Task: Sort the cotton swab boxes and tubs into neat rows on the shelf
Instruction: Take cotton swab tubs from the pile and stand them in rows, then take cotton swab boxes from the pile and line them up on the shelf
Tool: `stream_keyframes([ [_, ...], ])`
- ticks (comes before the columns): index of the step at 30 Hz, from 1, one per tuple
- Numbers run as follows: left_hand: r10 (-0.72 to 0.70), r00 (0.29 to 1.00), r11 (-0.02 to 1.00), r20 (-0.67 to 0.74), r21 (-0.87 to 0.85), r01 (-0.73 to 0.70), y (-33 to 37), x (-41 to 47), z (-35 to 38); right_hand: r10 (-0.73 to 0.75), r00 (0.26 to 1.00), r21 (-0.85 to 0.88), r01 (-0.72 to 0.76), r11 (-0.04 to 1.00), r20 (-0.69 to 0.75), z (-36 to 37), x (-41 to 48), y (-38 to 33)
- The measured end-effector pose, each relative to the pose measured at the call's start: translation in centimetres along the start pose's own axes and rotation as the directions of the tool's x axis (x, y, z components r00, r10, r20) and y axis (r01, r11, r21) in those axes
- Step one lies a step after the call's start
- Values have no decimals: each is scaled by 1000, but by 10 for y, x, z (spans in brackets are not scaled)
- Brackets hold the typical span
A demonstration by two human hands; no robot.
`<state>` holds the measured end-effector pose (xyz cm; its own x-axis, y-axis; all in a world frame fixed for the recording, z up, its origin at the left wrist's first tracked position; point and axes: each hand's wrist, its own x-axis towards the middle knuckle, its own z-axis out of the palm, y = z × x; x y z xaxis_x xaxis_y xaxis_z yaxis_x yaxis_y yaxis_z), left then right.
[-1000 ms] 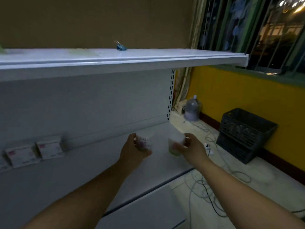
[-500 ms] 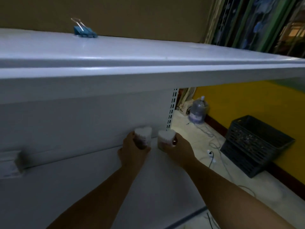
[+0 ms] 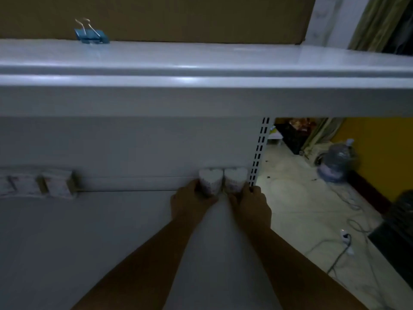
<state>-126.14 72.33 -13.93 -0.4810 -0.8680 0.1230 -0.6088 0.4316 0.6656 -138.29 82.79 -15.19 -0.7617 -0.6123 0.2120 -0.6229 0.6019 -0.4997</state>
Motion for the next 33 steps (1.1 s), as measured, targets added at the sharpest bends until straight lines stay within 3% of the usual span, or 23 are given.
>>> stream_keyframes([
  [8, -75, 995, 997, -64, -37, 73, 3, -2, 5, -5, 999, 21, 5, 1000, -34, 8, 1, 4],
  [14, -46, 993, 995, -107, -95, 36, 4, -4, 4, -3, 1000, 45, 4, 999, -6, 2, 1, 3],
  [18, 22, 999, 1000, 44, -17, -21, -5, -11, -4, -56, 997, 47, 54, 997, 55, -16, -16, 7],
  [22, 81, 962, 973, 262, 190, -133, -23, -29, -40, -248, 966, -152, 256, 955, 71, -41, -41, 8],
  [26, 185, 911, 860, 369, 387, -332, -53, -49, -138, -541, 841, -197, 531, 824, 6, -51, -66, -73],
  [27, 199, 911, 833, 361, 427, -352, -64, -55, -170, -582, 809, -232, 584, 778, 83, -49, -75, -105],
  [30, 174, 949, 757, 265, 580, -301, -103, -75, -272, -687, 658, -203, 751, 628, 308, -32, -102, -200],
  [33, 40, 986, 717, 162, 683, -141, -151, -106, -370, -754, 536, -153, 840, 520, 379, -15, -140, -297],
])
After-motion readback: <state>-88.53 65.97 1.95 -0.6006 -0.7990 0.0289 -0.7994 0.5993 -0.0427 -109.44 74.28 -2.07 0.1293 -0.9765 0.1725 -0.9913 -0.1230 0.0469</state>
